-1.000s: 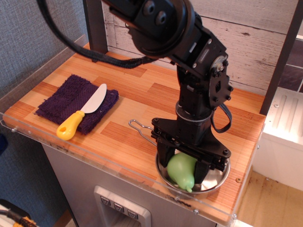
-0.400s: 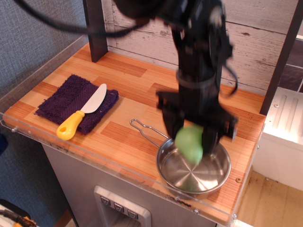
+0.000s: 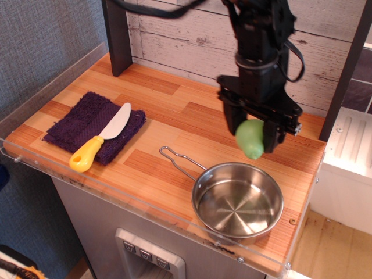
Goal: Move the pear above the pot.
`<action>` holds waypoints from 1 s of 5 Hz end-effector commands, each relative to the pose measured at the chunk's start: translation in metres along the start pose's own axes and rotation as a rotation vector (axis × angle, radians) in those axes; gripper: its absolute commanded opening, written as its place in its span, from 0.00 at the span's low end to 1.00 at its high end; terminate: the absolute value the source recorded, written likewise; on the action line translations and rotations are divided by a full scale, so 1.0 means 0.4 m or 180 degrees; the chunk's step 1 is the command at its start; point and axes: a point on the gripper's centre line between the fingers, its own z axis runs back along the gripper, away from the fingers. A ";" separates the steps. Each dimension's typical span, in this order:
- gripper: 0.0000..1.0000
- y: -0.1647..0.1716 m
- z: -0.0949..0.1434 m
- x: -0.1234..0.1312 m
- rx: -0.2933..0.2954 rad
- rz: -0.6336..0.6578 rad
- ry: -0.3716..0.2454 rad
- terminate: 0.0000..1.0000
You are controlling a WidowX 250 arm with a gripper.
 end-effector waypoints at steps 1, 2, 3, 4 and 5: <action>0.00 -0.001 -0.069 0.122 0.0171 -0.0287 -0.0094 0.00; 0.00 -0.012 -0.087 0.130 0.0165 -0.0378 -0.0052 0.00; 1.00 -0.023 -0.082 0.111 0.0172 -0.0386 0.0014 0.00; 1.00 -0.018 -0.051 0.103 0.0081 -0.0319 -0.0001 0.00; 1.00 0.013 0.017 0.108 -0.0009 -0.0185 -0.0108 0.00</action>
